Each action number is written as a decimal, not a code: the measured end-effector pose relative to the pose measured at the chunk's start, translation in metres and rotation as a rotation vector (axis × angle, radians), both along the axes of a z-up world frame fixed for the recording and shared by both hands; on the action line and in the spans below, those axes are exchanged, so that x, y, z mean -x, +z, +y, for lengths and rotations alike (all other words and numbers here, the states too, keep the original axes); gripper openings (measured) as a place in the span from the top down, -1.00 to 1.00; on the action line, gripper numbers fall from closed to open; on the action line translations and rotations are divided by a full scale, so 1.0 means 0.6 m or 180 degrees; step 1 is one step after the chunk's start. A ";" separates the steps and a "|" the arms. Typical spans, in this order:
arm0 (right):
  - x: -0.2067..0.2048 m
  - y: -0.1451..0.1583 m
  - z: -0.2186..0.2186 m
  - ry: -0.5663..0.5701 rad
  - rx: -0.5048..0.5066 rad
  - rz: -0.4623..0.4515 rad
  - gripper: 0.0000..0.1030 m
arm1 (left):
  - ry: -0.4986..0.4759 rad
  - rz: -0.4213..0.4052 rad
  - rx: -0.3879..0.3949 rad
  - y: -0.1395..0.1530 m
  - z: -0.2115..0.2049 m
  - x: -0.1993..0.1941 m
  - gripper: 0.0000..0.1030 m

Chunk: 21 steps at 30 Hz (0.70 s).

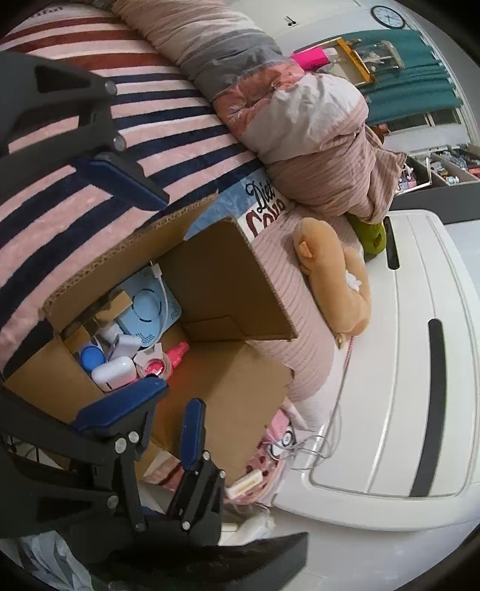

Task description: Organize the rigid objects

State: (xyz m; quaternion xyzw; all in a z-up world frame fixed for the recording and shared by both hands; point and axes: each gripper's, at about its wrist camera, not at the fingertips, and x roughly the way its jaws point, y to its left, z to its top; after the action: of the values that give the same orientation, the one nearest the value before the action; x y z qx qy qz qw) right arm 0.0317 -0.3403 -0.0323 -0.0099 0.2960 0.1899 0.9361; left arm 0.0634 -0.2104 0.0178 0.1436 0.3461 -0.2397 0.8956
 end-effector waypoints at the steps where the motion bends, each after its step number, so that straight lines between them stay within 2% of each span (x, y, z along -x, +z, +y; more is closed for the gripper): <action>1: 0.000 0.001 0.001 0.0010 0.0000 0.0002 0.27 | 0.0015 -0.0010 0.0035 0.004 0.004 0.002 -0.75; 4: 0.001 0.008 0.002 0.0071 -0.0039 0.0003 0.23 | 0.0115 -0.0063 0.0175 0.020 0.025 0.013 -0.75; 8: 0.009 0.034 0.009 0.0227 -0.0079 -0.0140 -0.03 | 0.0331 -0.0203 0.0397 0.042 0.059 0.037 -0.78; 9: 0.011 0.042 0.010 0.0275 -0.0083 -0.0196 -0.07 | 0.0429 -0.0272 0.0474 0.048 0.071 0.046 -0.85; 10: 0.012 0.048 0.011 0.0302 -0.0085 -0.0233 -0.19 | 0.0498 -0.0322 0.0529 0.053 0.080 0.052 -0.94; 12: 0.018 0.068 0.014 0.0388 -0.0115 -0.0390 -0.42 | 0.0669 -0.0452 0.0658 0.063 0.103 0.066 -0.97; 14: 0.024 0.081 0.016 0.0458 -0.0186 -0.0517 -0.71 | 0.0837 -0.0568 0.0746 0.068 0.123 0.077 -0.98; 16: 0.031 0.092 0.016 0.0534 -0.0296 -0.0641 -0.90 | 0.1008 -0.0657 0.0795 0.069 0.144 0.086 -0.98; 21: 0.039 0.099 0.023 0.0649 -0.0468 -0.0836 -0.91 | 0.1351 -0.0757 0.0852 0.058 0.188 0.098 -0.98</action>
State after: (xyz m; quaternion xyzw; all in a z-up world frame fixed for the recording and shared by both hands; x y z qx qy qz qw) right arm 0.0081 -0.3265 0.0271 0.0040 0.1539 0.3021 0.9408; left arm 0.0045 -0.0977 0.0526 -0.0246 0.2260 -0.0717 0.9712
